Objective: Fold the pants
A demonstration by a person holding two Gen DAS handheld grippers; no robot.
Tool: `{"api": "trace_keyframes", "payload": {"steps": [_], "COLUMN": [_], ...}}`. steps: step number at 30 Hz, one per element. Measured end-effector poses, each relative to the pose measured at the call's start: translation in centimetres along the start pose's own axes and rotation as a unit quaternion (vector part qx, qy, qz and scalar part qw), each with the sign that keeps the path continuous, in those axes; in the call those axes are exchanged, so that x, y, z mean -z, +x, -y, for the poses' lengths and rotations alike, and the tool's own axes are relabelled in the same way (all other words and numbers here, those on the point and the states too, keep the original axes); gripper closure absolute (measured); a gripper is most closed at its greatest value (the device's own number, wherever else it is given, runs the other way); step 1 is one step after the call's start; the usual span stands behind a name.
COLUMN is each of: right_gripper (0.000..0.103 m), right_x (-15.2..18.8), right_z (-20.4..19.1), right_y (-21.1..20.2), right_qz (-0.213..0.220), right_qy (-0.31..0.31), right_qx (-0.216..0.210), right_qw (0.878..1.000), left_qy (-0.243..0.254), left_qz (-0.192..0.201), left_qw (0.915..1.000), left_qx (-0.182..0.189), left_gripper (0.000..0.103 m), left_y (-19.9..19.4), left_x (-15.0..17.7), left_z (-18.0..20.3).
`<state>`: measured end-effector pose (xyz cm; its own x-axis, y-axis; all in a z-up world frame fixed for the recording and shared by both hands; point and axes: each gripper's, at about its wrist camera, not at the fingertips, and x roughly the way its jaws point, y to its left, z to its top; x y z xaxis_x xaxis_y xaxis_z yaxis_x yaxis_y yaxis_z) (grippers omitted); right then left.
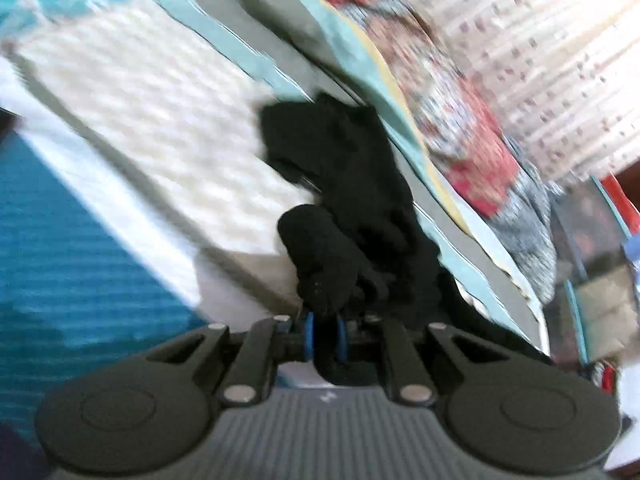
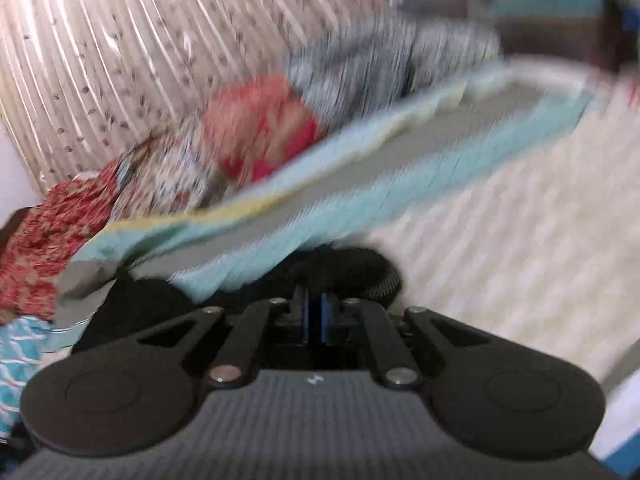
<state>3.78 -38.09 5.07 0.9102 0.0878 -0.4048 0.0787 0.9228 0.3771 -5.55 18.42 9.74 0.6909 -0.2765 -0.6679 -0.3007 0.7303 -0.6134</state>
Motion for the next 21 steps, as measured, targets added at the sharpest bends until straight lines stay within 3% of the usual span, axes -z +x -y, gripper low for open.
{"api": "trace_keyframes", "payload": {"steps": [3,5,10,13,14,17,18,21], "right_gripper": [0.095,0.095,0.093,0.081,0.068,0.066,0.066,0.063], "right_x": [-2.3,-3.2,-2.2,-0.4,-0.1,0.0,0.0,1.0], "right_z": [2.0,3.7,6.4,6.9,7.2,10.0,10.9,13.4], "right_y": [-3.8,-4.8,-3.1,-0.6,-0.2,-2.6,-3.6,-6.7], "right_qz": [0.029,0.023,-0.003,-0.020,-0.028,-0.016,-0.006,0.012], "right_qy": [-0.030,-0.045,-0.075,-0.126,-0.124,-0.028,0.002,0.079], "right_qx": [0.047,0.086,0.181,0.224,0.237,0.221,0.217,0.200], "right_qw": [0.998,0.995,0.981,0.966,0.963,0.975,0.976,0.977], "left_qy": [0.008,0.014,0.003,0.010,0.007,0.003,0.002,-0.004], "left_qz": [0.029,0.035,0.023,0.004,0.000,0.007,0.007,0.007], "left_qw": [0.9990,0.9975,0.9955,0.9911,0.9907,0.9905,0.9900,0.9910], "left_qx": [-0.033,-0.060,-0.092,-0.133,-0.136,-0.138,-0.141,-0.134], "left_gripper": [0.093,0.093,0.093,0.091,0.091,0.083,0.076,0.068], "left_y": [-3.2,-3.8,-2.6,-0.6,-0.3,-0.6,-0.8,-1.4], "left_x": [-0.9,-1.5,-0.6,0.8,1.0,2.2,2.4,2.5], "left_z": [-1.8,-2.9,-6.9,-7.6,-8.4,-9.0,-9.0,-9.3]}}
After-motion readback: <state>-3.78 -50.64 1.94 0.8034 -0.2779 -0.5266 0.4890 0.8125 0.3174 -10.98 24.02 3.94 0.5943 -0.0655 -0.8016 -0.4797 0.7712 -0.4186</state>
